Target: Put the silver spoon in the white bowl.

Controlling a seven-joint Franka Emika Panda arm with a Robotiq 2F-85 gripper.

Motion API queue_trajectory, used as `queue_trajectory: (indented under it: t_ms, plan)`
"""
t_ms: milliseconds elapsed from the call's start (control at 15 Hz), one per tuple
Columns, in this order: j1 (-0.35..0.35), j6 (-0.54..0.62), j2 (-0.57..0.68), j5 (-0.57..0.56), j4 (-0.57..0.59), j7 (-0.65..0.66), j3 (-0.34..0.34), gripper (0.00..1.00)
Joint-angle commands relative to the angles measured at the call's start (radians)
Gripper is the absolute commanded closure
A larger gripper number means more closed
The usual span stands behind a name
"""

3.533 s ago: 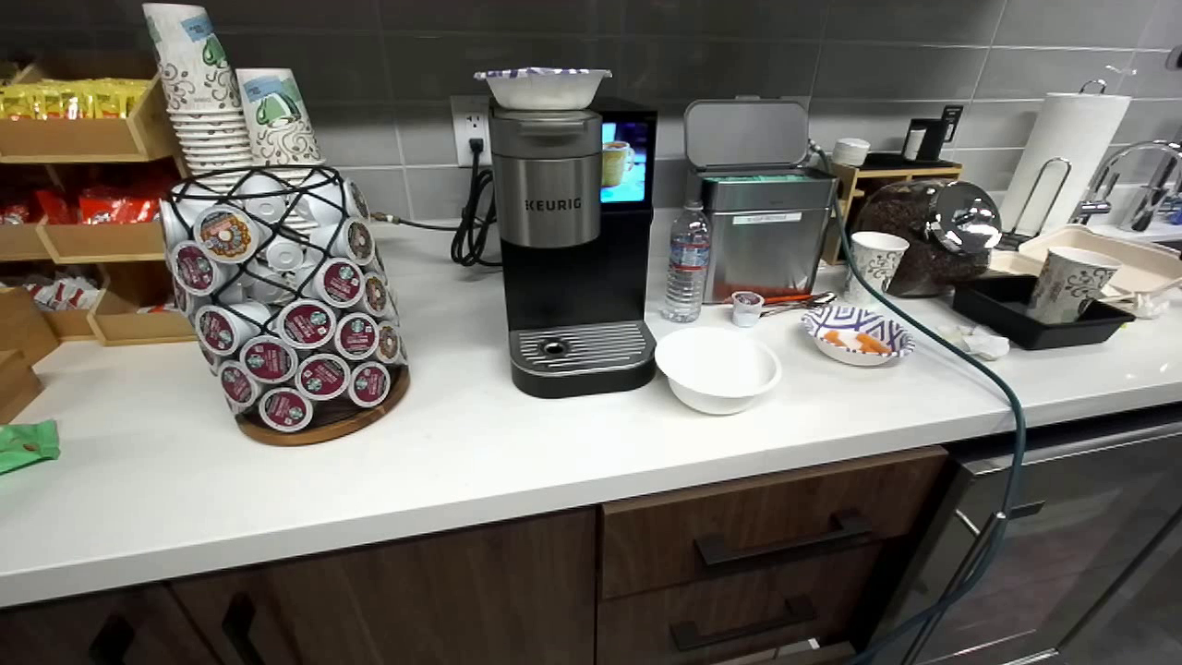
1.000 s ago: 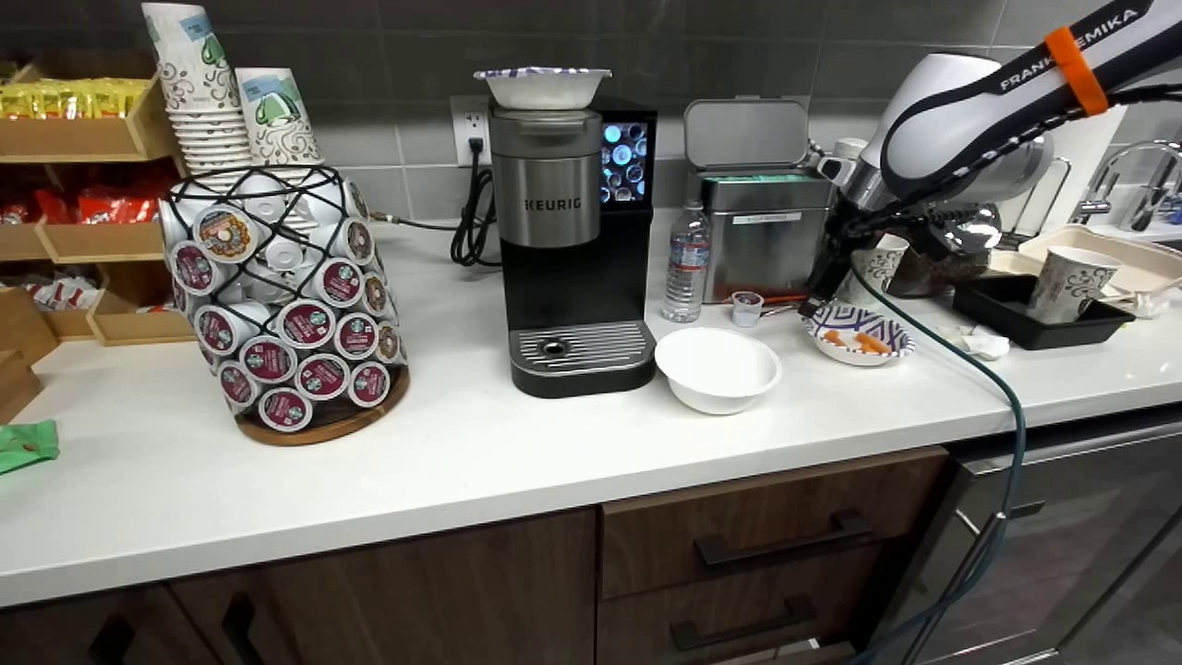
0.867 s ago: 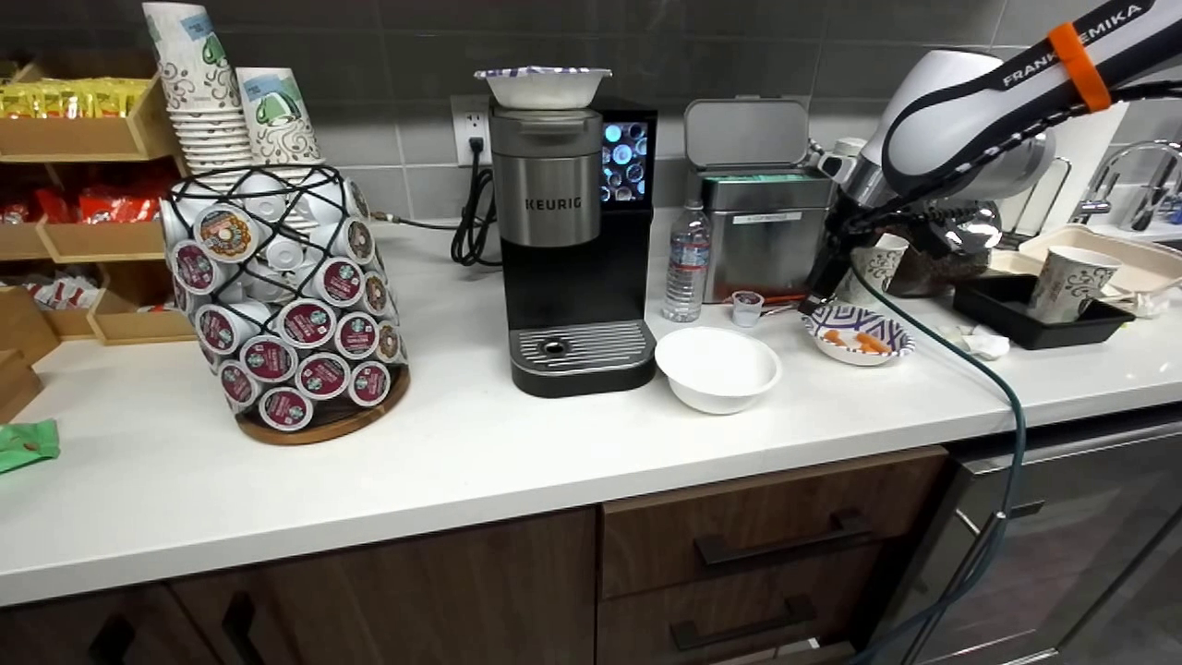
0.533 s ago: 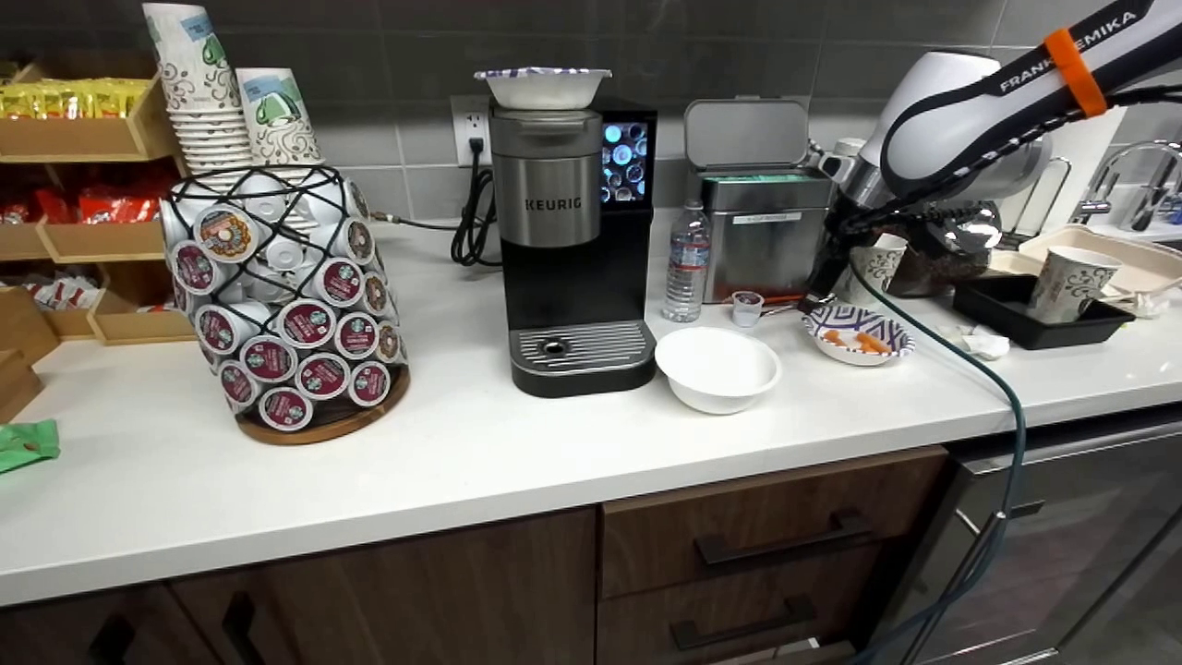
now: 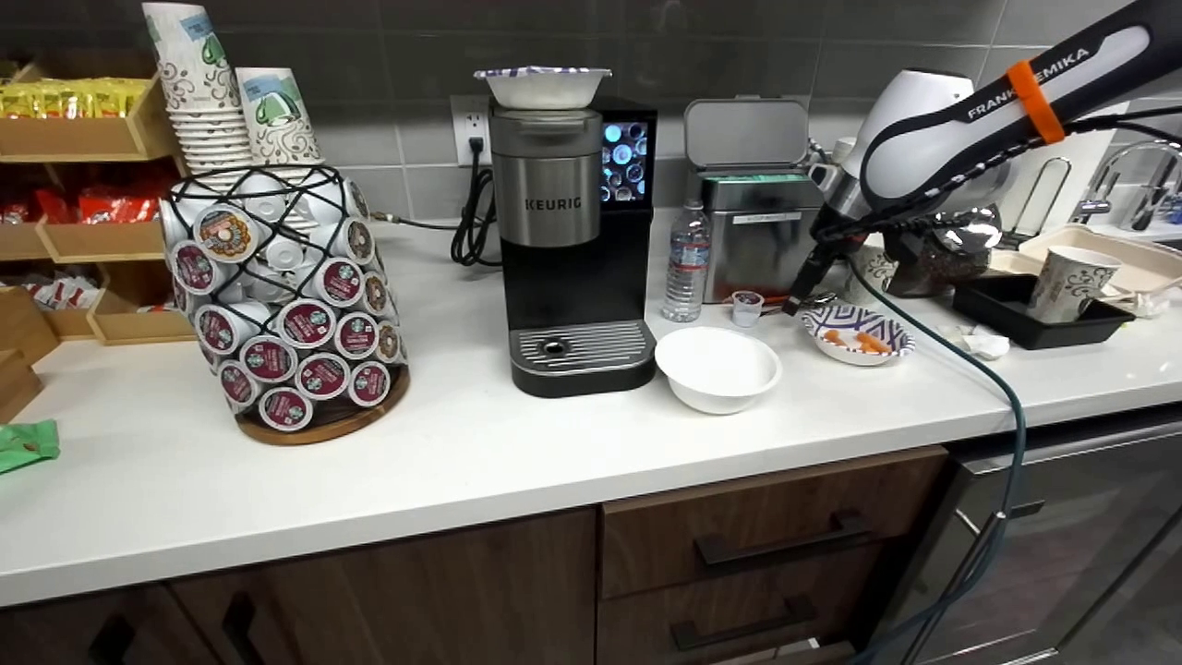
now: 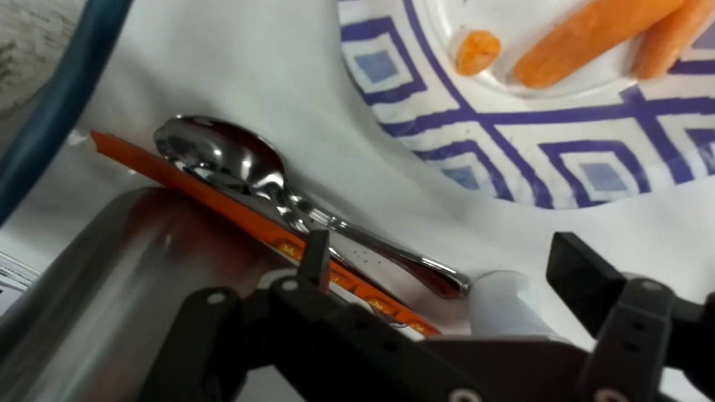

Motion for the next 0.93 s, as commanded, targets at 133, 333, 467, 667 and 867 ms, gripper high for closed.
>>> queue_trajectory:
  t_ms: [133, 333, 467, 667, 867]
  plan:
    - [-0.002, -0.012, 0.081, -0.057, 0.089, 0.076, -0.006, 0.00]
    - [0.004, 0.000, 0.123, -0.084, 0.117, 0.086, -0.013, 0.00]
    - [0.008, 0.015, 0.144, -0.107, 0.134, 0.096, -0.021, 0.00]
    - [0.010, 0.026, 0.156, -0.137, 0.157, 0.099, -0.031, 0.00]
    - [0.004, 0.013, 0.168, -0.146, 0.175, 0.098, -0.026, 0.00]
